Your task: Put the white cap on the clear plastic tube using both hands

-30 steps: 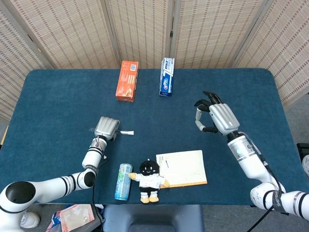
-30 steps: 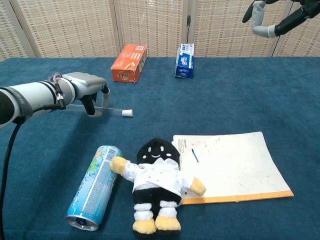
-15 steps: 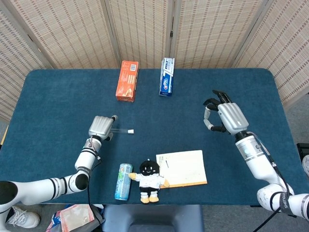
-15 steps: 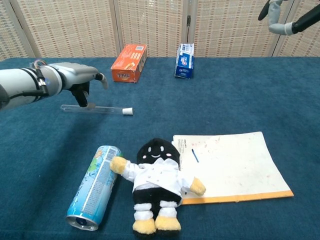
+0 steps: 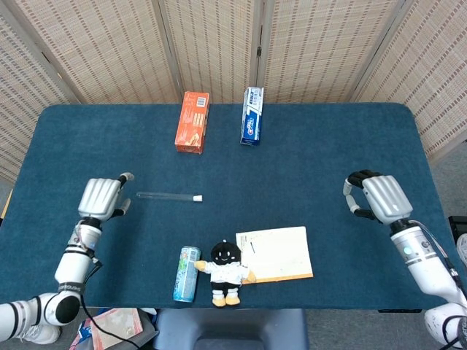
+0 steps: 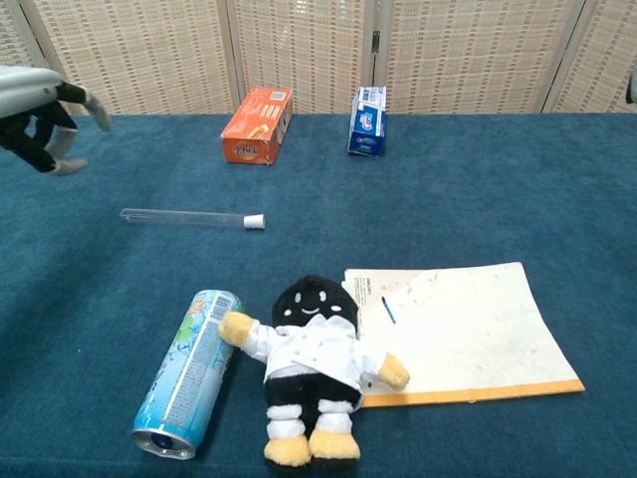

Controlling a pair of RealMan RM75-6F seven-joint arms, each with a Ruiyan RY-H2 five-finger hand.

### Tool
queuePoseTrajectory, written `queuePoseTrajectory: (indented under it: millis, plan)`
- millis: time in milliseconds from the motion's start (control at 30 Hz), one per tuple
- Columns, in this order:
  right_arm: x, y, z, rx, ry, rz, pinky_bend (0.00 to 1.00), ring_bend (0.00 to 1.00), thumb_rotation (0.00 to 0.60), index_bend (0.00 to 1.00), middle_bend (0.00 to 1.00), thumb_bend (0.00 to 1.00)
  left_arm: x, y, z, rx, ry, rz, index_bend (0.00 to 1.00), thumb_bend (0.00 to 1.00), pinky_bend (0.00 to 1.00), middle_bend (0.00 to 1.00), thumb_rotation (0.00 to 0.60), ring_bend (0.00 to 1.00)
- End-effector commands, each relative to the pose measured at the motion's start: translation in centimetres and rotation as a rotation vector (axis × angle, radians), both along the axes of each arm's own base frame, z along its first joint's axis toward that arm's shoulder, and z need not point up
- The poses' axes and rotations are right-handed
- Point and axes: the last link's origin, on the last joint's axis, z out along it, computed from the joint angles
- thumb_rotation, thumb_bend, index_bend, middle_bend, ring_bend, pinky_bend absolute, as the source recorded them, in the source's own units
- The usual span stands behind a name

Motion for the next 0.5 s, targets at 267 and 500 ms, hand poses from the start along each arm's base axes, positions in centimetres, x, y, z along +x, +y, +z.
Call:
queuePoseTrajectory:
  millis: [267,500]
  plan:
    - [-4.4,5.5,1.2,-0.077,0.059,-0.033,0.12,0.08,0.6,0.29,0.26,0.47,-5.2,-7.0,4.4,0.126,-0.041,-0.004,0.19,0.36,0.33,0.36,0.6,0.3]
    - [-5.2,8.0,2.0,-0.122,0.053,-0.067,0.07,0.04,0.6,0.28,0.24,0.33,-5.9,-10.2,5.2,0.174,-0.067,-0.021,0.17,0.36,0.27,0.3,0.6,0.27]
